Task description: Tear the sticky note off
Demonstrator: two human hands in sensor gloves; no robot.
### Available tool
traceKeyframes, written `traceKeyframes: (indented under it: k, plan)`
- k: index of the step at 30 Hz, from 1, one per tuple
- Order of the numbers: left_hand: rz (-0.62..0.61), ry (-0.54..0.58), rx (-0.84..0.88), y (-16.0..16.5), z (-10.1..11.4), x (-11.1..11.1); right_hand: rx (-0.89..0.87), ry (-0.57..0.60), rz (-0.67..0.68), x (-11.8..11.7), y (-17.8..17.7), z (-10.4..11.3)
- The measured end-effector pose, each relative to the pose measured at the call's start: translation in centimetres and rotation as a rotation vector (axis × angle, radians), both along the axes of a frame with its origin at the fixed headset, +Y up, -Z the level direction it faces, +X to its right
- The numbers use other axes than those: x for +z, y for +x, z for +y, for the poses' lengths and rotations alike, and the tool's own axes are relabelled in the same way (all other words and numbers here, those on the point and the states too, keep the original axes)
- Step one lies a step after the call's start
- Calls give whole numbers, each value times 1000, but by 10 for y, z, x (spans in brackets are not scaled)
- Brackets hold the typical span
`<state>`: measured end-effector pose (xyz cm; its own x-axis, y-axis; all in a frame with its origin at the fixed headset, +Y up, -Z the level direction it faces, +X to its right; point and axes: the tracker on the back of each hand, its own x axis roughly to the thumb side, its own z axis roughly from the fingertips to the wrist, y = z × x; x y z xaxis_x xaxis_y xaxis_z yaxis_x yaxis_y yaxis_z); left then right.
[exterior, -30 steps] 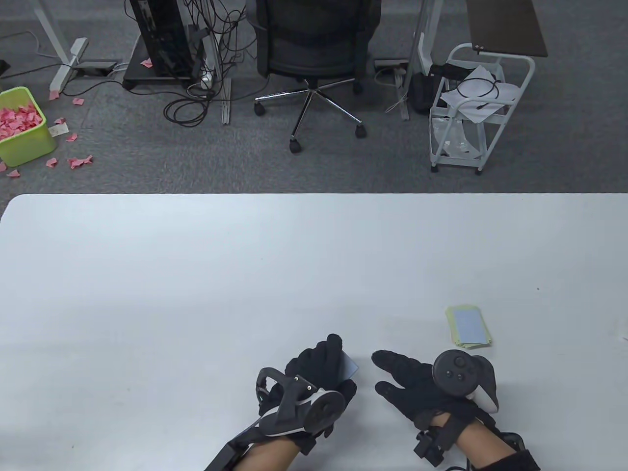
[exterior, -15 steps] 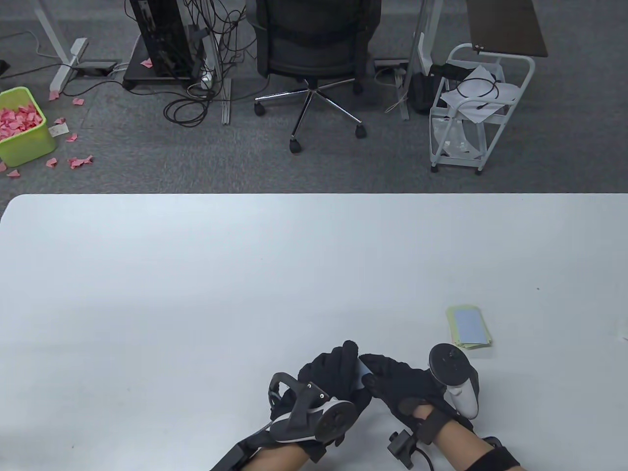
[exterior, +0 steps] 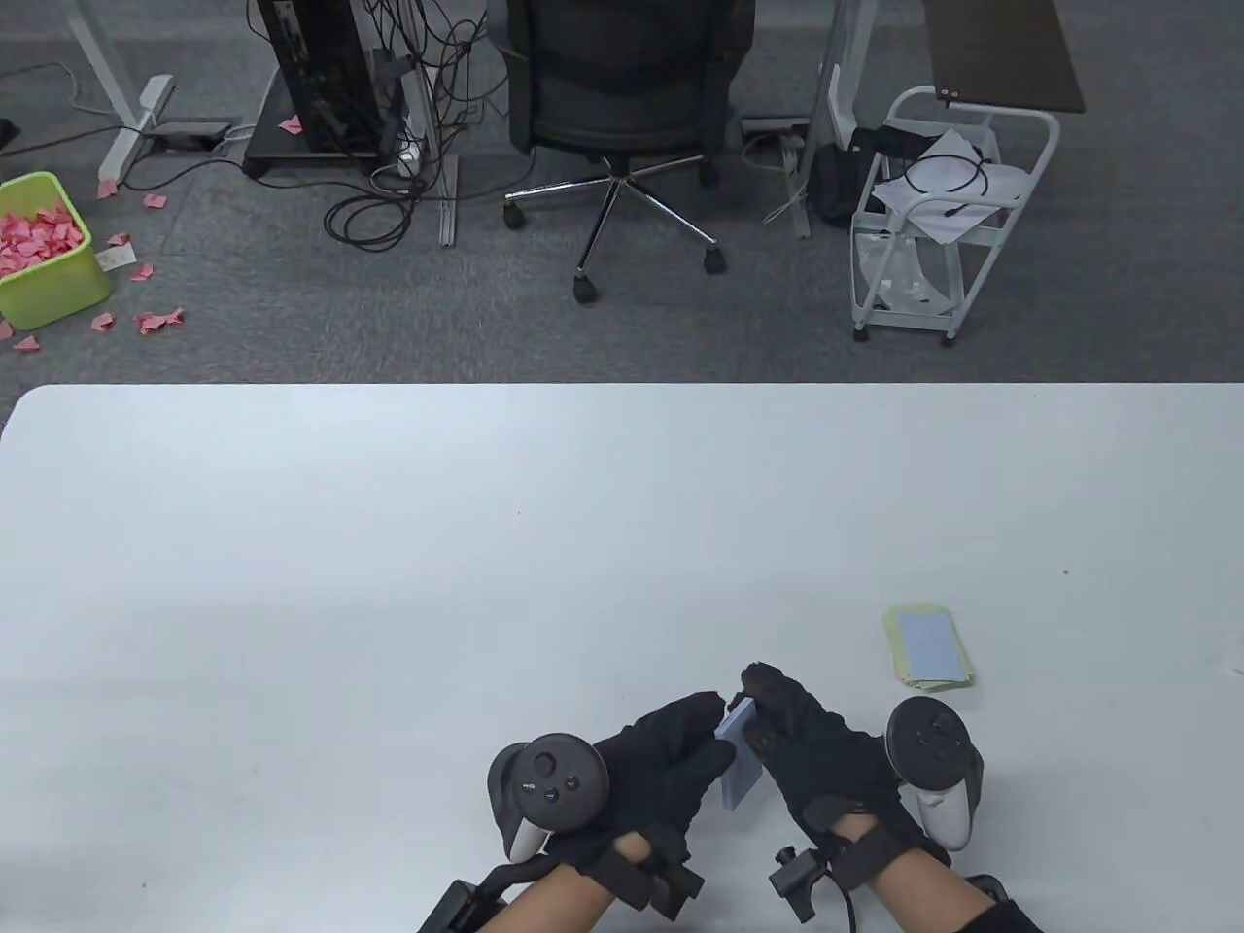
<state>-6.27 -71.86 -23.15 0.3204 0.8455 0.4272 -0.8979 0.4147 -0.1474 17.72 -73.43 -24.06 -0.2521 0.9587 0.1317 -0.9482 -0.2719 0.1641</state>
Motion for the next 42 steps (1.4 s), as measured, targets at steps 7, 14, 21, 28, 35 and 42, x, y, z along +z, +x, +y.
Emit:
traceKeyframes:
  k: [7,14,21,28,35,42]
  plan:
    - [-117,-203,189,4,-20,-6,-52,99,31,7,-8,6]
    - [-86,-147,180,6,-18,-2,45,172,98,10,-16,6]
    - [-104,-172,260,10,-19,3,267,451,104,26,-28,20]
    - [-172,-324,404,8,-30,0,429,595,242,33,-36,25]
    - [-262,-473,570,12,-42,-1,394,559,257,28,-28,23]
    - [-253,-490,586,12,-44,-1,424,577,260,27,-30,21]
